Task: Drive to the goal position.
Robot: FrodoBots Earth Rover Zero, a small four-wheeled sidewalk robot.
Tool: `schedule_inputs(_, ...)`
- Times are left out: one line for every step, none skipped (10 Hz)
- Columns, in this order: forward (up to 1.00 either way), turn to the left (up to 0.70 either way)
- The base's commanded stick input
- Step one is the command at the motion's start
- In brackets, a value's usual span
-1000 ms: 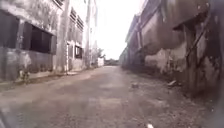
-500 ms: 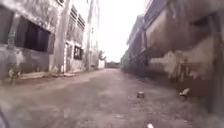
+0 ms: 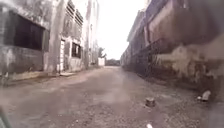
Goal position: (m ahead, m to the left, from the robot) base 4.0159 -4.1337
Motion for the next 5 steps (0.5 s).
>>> schedule_inputs(1.0,0.0)
schedule_inputs(1.0,0.0)
schedule_inputs(1.0,0.0)
schedule_inputs(1.0,0.0)
schedule_inputs(1.0,0.0)
